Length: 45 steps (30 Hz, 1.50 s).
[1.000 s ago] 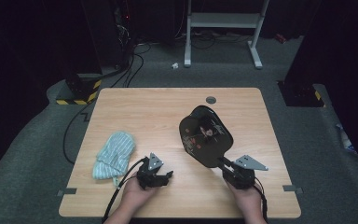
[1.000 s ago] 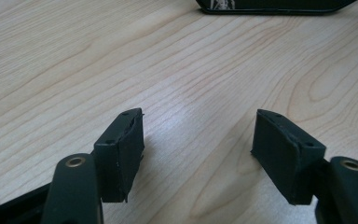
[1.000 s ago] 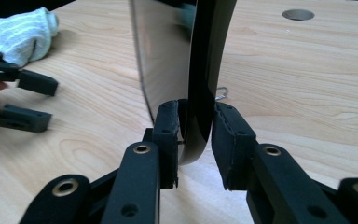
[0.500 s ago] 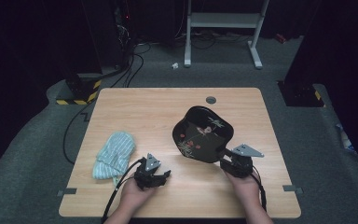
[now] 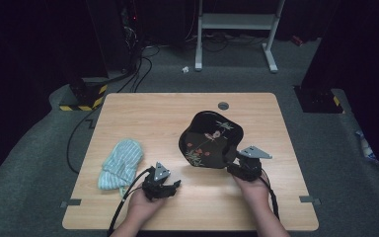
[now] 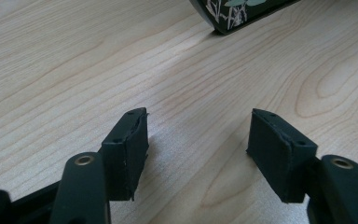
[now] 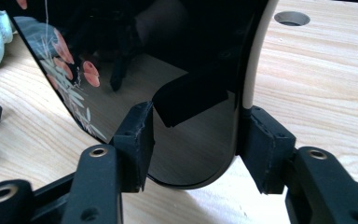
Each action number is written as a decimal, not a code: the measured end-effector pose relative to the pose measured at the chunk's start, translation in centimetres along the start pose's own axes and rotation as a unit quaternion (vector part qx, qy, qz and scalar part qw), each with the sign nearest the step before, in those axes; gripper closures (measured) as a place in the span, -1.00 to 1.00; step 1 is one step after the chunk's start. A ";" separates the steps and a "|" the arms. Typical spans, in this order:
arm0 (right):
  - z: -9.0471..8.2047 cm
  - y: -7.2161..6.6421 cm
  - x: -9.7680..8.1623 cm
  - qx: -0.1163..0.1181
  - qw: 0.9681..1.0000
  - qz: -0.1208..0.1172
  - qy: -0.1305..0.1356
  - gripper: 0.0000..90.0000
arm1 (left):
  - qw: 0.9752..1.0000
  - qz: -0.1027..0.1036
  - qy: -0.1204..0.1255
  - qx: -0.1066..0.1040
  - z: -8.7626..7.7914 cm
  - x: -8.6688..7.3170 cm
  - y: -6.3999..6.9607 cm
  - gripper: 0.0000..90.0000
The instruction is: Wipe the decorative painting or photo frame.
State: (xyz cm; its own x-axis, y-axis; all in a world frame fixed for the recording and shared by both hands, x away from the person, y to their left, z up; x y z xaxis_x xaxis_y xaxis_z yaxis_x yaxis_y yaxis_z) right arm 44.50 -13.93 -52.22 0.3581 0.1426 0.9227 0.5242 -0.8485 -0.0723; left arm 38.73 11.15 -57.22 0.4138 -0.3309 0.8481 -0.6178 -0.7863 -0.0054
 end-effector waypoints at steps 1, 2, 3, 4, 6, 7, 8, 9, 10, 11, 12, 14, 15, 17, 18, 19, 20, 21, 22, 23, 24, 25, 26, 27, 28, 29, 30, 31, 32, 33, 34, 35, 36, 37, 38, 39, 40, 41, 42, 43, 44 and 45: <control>0.2 0.0 0.1 0.001 1.000 0.000 0.000 0.02 | 1.000 0.000 0.000 0.000 0.0 0.0 0.0 -0.16; 0.3 0.0 0.1 0.002 1.000 -0.001 0.000 0.02 | 1.000 0.000 0.000 0.000 0.0 0.0 0.0 -0.16; 0.5 0.0 0.2 0.002 1.000 -0.001 -0.001 0.01 | 1.000 0.000 0.000 0.000 0.0 0.0 0.0 -0.16; 0.5 0.0 0.2 0.002 1.000 -0.001 -0.001 0.01 | 1.000 0.000 0.000 0.000 0.0 0.0 0.0 -0.16; 0.9 0.0 0.3 0.003 1.000 -0.002 -0.002 -0.01 | 1.000 0.000 0.000 0.000 0.0 0.0 0.0 -0.16; 1.0 -0.1 0.4 0.003 1.000 -0.004 -0.003 -0.02 | 1.000 0.000 0.000 0.000 0.0 0.0 0.0 -0.16; 1.2 -0.1 0.4 0.003 1.000 -0.004 -0.003 -0.04 | 1.000 0.000 0.000 0.000 0.0 0.0 0.0 -0.16; 1.3 -0.1 0.5 0.002 1.000 -0.006 -0.003 -0.05 | 1.000 0.000 0.000 0.000 0.0 0.0 0.0 -0.16; 1.5 -0.2 0.5 0.002 1.000 -0.007 -0.002 -0.06 | 1.000 0.000 0.000 0.000 0.0 0.0 0.0 -0.16; 1.6 -0.2 0.6 0.003 1.000 -0.007 -0.003 -0.07 | 1.000 0.000 0.000 0.000 0.0 0.0 0.0 -0.16; 1.7 -0.2 0.6 0.003 1.000 -0.007 -0.002 -0.08 | 1.000 0.000 0.000 0.000 0.0 0.0 0.0 -0.16; 1.9 -0.1 0.7 0.002 1.000 -0.008 -0.003 -0.09 | 1.000 0.000 0.000 0.000 0.0 0.0 0.0 -0.16; 1.9 -0.1 0.7 0.002 1.000 -0.009 -0.003 -0.09 | 1.000 0.000 0.000 0.000 0.0 0.0 0.0 -0.16; 1.9 -0.1 0.7 0.001 1.000 -0.008 -0.004 -0.09 | 1.000 0.000 0.000 0.000 0.0 0.0 0.0 -0.16; 1.8 -0.2 0.6 0.000 1.000 -0.008 -0.007 -0.09 | 1.000 0.000 0.000 0.000 0.0 0.0 0.0 -0.16; 1.8 -0.2 0.5 -0.002 1.000 -0.010 -0.009 -0.09 | 1.000 0.000 0.000 0.000 0.0 0.0 0.0 -0.16; 1.8 -0.2 0.4 -0.003 1.000 -0.009 -0.012 -0.11 | 1.000 0.000 0.000 -0.001 0.0 0.0 0.0 -0.16; 1.8 -0.2 0.2 -0.003 1.000 -0.009 -0.012 -0.13 | 1.000 0.000 0.000 -0.001 0.0 0.0 0.0 -0.16; 1.7 -0.2 0.1 -0.002 1.000 -0.009 -0.012 -0.16 | 1.000 0.001 0.000 -0.001 0.0 0.0 0.0 -0.16; 1.6 -0.2 0.0 -0.001 1.000 -0.006 -0.011 -0.19 | 1.000 0.000 0.000 -0.001 0.0 0.0 0.0 -0.16; 1.4 -0.2 -0.1 0.000 1.000 -0.005 -0.010 -0.22 | 1.000 0.000 0.000 -0.001 0.0 0.0 0.0 -0.16; 1.3 -0.2 -0.2 0.001 1.000 -0.004 -0.011 -0.24 | 1.000 0.000 0.000 -0.001 0.0 0.0 0.0 -0.16; 1.1 -0.2 -0.3 0.001 1.000 -0.003 -0.011 -0.26 | 1.000 0.001 0.000 -0.001 0.0 0.0 0.0 -0.16; 0.9 -0.3 -0.4 0.000 1.000 -0.002 -0.011 -0.26 | 1.000 0.001 0.000 -0.001 0.0 0.0 0.0 -0.16; 0.7 -0.2 -0.5 -0.001 1.000 -0.004 -0.010 -0.26 | 1.000 0.000 0.000 -0.001 0.0 0.0 0.1 -0.16; 0.5 -0.1 -0.6 -0.003 1.000 -0.004 -0.009 -0.26 | 1.000 0.000 0.000 -0.001 0.0 0.0 0.1 -0.16; 0.2 -0.1 -0.6 -0.005 1.000 -0.005 -0.008 -0.25 | 1.000 0.000 0.000 -0.001 0.0 0.0 0.1 -0.16; 0.0 0.0 -0.7 -0.008 1.000 -0.005 -0.006 -0.24 | 1.000 0.001 0.000 -0.002 0.0 0.0 0.1 -0.16; -0.3 0.1 -0.7 -0.010 1.000 -0.005 -0.005 -0.22 | 1.000 0.000 0.001 -0.001 0.0 0.0 0.1 -0.16; -0.5 0.2 -0.8 -0.012 1.000 -0.004 -0.004 -0.21 | 1.000 0.000 0.001 -0.001 0.0 0.0 0.1 -0.16; -0.8 0.3 -0.8 -0.014 1.000 -0.004 -0.003 -0.20 | 1.000 0.000 0.000 -0.001 0.0 0.0 0.1 -0.16; -1.1 0.3 -0.9 -0.014 1.000 -0.003 -0.002 -0.19 | 1.000 0.000 0.001 -0.001 0.0 0.0 0.1 -0.16; -1.5 0.4 -1.1 -0.016 1.000 -0.003 -0.003 -0.19 | 1.000 0.000 0.000 -0.001 0.0 0.0 0.1 -0.16; -1.8 0.5 -1.4 -0.019 1.000 -0.006 -0.005 -0.19 | 1.000 0.000 0.000 -0.001 0.0 0.0 0.1 -0.16; -2.2 0.7 -1.7 -0.024 1.000 -0.006 -0.008 -0.19 | 1.000 0.000 0.000 -0.001 0.0 0.0 0.1 -0.15; -2.5 1.1 -2.1 -0.029 1.000 -0.004 -0.010 -0.19 | 1.000 0.000 0.000 -0.001 0.0 0.0 0.1 -0.15; -2.9 1.5 -2.4 -0.038 0.999 0.001 -0.014 -0.18 | 1.000 0.000 0.000 -0.001 0.0 0.0 0.1 -0.15; -3.3 2.1 -2.9 -0.050 0.999 0.002 -0.020 -0.18 | 1.000 0.000 0.000 -0.001 0.0 0.0 0.1 -0.15; -3.8 2.8 -3.4 -0.064 0.998 0.002 -0.027 -0.20 | 1.000 0.000 0.000 -0.001 0.0 0.0 0.1 -0.15; -4.2 3.5 -3.9 -0.077 0.996 0.000 -0.036 -0.24 | 1.000 0.000 0.000 -0.001 0.0 0.0 0.1 -0.15; -4.7 4.2 -4.5 -0.089 0.995 -0.002 -0.047 -0.28 | 1.000 0.000 0.000 -0.001 0.0 0.0 0.1 -0.15; -5.2 4.8 -5.0 -0.099 0.993 -0.004 -0.060 -0.33 | 1.000 0.000 0.000 -0.001 0.0 0.0 0.1 -0.15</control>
State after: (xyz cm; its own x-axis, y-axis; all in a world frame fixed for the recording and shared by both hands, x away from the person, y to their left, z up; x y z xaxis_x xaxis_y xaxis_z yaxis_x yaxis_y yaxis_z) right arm 41.25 -21.39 -55.28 0.4508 0.1987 0.8702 0.3686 -0.9293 0.0212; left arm 38.64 11.09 -57.23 0.4135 -0.3301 0.8486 -0.6188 -0.7856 -0.0041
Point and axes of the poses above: each handheld gripper's, and its own axes: z roughly forward along the jaws, x roughly out of its top, y roughly to its right, the point moved 7 cm from there along z, roughly forward along the jaws, and after that the axes turned 9 degrees about y, right-handed, at the moved point
